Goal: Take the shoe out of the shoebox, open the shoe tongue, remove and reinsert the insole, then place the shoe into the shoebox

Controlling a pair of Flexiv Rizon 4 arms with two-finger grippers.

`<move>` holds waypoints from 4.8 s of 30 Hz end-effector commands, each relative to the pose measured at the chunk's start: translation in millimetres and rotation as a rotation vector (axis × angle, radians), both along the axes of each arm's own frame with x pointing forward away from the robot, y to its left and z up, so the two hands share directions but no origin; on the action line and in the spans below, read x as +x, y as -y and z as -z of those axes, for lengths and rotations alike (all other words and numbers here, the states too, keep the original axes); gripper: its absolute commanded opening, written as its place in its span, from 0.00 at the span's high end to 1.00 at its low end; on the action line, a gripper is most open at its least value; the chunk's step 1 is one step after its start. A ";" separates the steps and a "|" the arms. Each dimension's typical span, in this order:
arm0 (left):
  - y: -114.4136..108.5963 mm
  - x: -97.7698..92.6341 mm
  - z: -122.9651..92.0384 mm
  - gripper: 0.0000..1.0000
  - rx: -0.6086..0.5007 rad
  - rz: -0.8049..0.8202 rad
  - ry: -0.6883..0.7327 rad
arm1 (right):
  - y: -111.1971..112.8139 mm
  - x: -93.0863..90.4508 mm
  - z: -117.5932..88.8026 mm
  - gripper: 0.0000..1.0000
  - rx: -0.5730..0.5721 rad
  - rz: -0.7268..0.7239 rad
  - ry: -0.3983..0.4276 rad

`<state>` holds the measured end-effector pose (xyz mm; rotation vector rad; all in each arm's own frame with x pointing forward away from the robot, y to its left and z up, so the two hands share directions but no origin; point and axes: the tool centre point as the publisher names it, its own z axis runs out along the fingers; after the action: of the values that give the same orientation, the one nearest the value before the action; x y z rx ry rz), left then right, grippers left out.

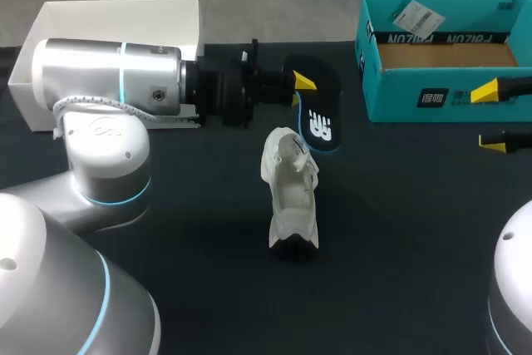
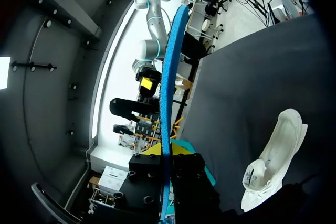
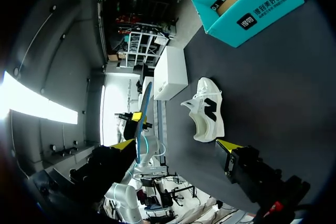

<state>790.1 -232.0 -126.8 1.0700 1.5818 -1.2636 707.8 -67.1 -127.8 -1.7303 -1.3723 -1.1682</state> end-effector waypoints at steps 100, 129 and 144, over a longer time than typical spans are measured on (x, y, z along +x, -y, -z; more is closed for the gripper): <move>-51.7 -132.4 59.3 1.00 0.113 0.188 -0.661 | 37.1 -3.5 -11.9 0.00 -0.020 0.064 -0.005; -40.0 -107.1 94.0 1.00 0.056 0.217 -0.579 | 37.1 -3.5 -11.9 0.00 -0.020 0.064 -0.005; -36.0 -81.8 142.0 1.00 0.121 0.156 -0.615 | 37.1 -3.5 -11.9 0.00 -0.020 0.064 -0.005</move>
<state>705.2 -193.7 -263.7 0.9393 2.0761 -1.7326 705.8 -104.5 -116.2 -1.7958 -1.3402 -1.1896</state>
